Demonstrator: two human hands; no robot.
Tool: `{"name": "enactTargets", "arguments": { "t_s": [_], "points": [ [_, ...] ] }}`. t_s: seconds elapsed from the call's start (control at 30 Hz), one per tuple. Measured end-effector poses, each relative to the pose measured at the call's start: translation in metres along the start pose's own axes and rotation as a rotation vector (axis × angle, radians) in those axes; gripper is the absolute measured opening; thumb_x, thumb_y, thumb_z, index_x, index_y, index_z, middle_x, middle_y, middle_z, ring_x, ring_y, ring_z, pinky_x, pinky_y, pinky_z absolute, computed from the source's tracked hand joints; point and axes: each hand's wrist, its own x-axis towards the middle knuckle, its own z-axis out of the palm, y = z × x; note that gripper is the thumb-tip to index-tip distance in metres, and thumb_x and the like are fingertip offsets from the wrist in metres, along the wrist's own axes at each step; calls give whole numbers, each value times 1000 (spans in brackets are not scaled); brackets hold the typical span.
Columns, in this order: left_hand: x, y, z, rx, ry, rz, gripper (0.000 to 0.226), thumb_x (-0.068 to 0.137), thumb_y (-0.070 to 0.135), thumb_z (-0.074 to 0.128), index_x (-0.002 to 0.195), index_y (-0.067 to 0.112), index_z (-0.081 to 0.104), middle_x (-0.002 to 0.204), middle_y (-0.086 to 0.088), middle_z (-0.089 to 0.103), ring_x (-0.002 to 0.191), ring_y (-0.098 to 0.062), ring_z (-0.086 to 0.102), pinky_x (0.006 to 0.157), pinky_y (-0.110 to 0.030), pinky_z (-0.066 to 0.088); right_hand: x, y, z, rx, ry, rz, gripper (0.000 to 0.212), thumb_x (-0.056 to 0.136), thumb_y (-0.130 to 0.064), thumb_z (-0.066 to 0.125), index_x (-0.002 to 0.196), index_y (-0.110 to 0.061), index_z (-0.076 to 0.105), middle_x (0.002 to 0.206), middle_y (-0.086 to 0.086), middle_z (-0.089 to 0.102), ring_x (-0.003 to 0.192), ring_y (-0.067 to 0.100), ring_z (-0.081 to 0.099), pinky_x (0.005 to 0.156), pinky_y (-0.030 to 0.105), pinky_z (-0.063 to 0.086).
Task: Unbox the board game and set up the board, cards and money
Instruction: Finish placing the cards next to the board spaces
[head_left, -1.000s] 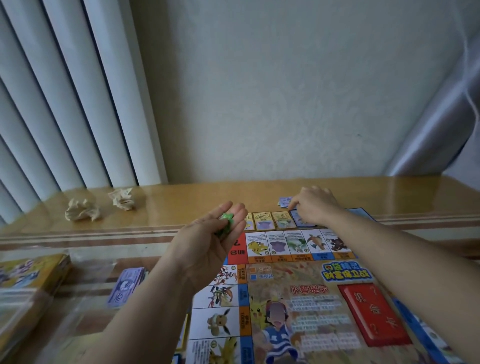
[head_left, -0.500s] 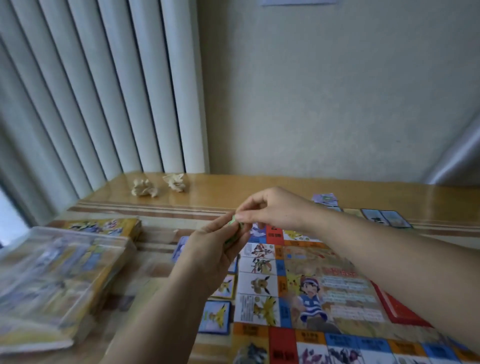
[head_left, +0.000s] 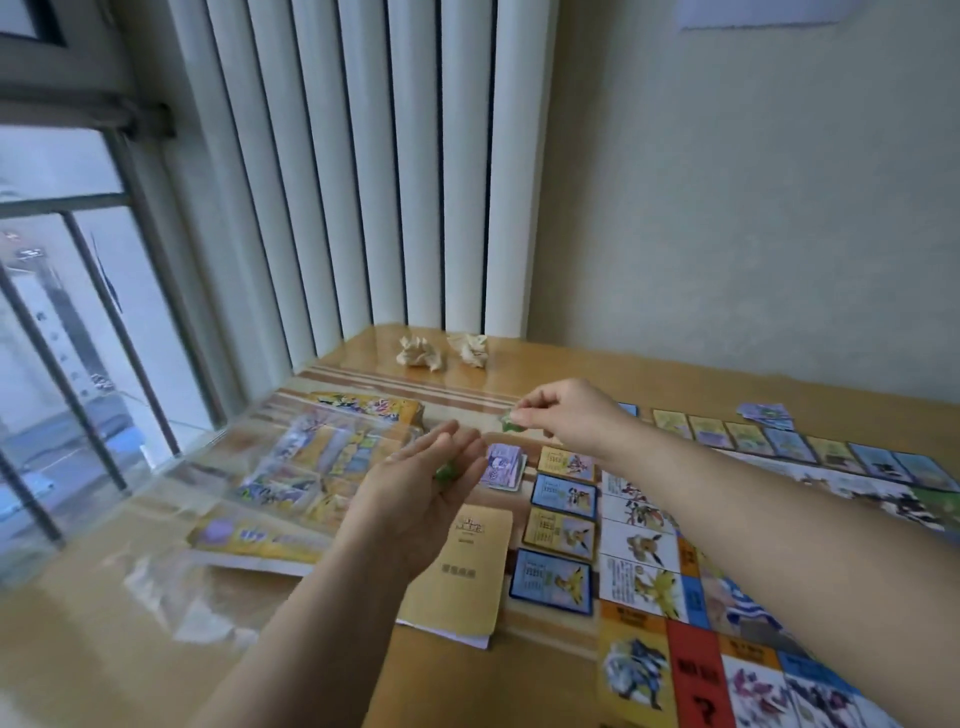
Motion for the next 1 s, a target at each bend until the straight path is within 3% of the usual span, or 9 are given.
{"name": "enactTargets", "arguments": {
  "t_s": [0.13, 0.27, 0.33, 0.47, 0.63, 0.8, 0.9, 1.0],
  "points": [
    [-5, 11, -5, -96, -3, -1, 36, 101, 3, 35, 134, -1, 47, 121, -20, 61, 98, -24, 65, 75, -34, 55, 10, 18, 12, -166, -19, 57, 11, 85, -20, 70, 93, -12, 69, 88, -4, 66, 74, 4, 57, 60, 16, 41],
    [-8, 9, -4, -130, -49, -24, 42, 100, -3, 27, 138, 2, 43, 119, -19, 63, 99, -25, 65, 79, -35, 54, 13, 30, 22, -260, 18, 36, 9, 87, -28, 68, 88, -21, 71, 93, -5, 68, 92, 13, 62, 84, 32, 50],
    [-10, 5, -2, -114, -61, -28, 41, 99, -3, 28, 136, 3, 44, 114, -18, 66, 98, -25, 68, 82, -35, 57, 7, 24, 17, -241, 97, -5, 11, 90, -29, 63, 93, -22, 71, 94, -8, 66, 95, 13, 62, 84, 30, 48],
    [-21, -7, 13, -62, -120, -21, 41, 100, 1, 28, 137, 7, 46, 112, -10, 70, 101, -22, 67, 91, -38, 50, -32, -3, -9, -61, 101, -73, 19, 94, -33, 56, 97, -21, 71, 95, -10, 70, 81, 8, 58, 74, 23, 46],
    [-46, -32, 54, 58, -257, 8, 42, 101, 7, 24, 136, 13, 46, 116, 1, 69, 111, -18, 61, 99, -40, 42, -100, -9, -31, 340, -7, 15, 20, 89, -28, 64, 97, -11, 70, 82, -5, 70, 71, 8, 52, 65, 23, 41],
    [-77, -72, 105, 159, -405, 26, 40, 101, 5, 26, 130, 16, 52, 117, 5, 68, 112, -14, 62, 93, -32, 47, -161, 10, -57, 656, 199, 25, 3, 85, -12, 68, 85, -11, 65, 77, 4, 61, 67, 12, 55, 64, 24, 44],
    [-94, -105, 140, 202, -486, 19, 39, 99, 1, 30, 122, 17, 57, 117, 4, 69, 113, -12, 61, 98, -32, 44, -196, 29, -84, 720, 343, 11, 13, 87, -6, 65, 76, -14, 63, 73, 5, 61, 65, 15, 57, 58, 19, 43],
    [-111, -146, 177, 267, -574, -12, 38, 97, 0, 33, 117, 18, 59, 116, 4, 69, 109, -10, 63, 93, -29, 47, -236, 55, -117, 719, 483, 3, 19, 88, -1, 61, 73, -13, 61, 66, 1, 60, 58, 7, 55, 57, 16, 43]
  ]
}}
